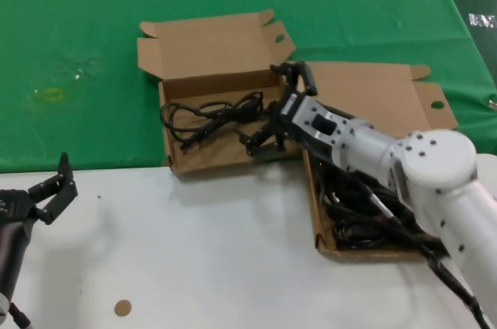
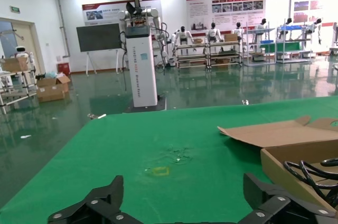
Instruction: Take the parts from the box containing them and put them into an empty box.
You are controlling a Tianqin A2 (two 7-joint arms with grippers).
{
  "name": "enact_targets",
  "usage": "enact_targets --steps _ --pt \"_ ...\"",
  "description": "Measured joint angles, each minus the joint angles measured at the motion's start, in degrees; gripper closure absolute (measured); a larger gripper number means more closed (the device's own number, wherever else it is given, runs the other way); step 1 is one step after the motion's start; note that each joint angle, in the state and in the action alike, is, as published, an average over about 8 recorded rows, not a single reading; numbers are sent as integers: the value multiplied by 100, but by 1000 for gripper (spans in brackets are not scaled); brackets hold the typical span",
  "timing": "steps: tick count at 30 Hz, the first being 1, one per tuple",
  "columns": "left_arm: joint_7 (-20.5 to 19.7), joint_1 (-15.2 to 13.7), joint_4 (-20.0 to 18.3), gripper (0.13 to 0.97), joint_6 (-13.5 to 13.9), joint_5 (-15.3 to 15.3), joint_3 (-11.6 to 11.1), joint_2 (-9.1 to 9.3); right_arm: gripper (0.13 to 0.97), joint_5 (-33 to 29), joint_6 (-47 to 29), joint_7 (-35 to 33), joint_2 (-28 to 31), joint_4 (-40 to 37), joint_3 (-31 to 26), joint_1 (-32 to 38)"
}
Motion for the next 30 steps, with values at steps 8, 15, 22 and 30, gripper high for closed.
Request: enact_targets --steps 8,15,22,30 --pt "0 0 0 295 0 0 0 0 129 264 541 494 122 833 304 -833" --pt "0 0 0 186 0 -1 0 0 129 496 1015 928 227 1564 570 -1557" --pt "0 0 0 146 0 0 0 0 129 726 1485 1358 332 2288 834 -2277" --pt "0 0 0 133 0 -1 0 0 129 991 2025 1853 453 3122 1138 -3106"
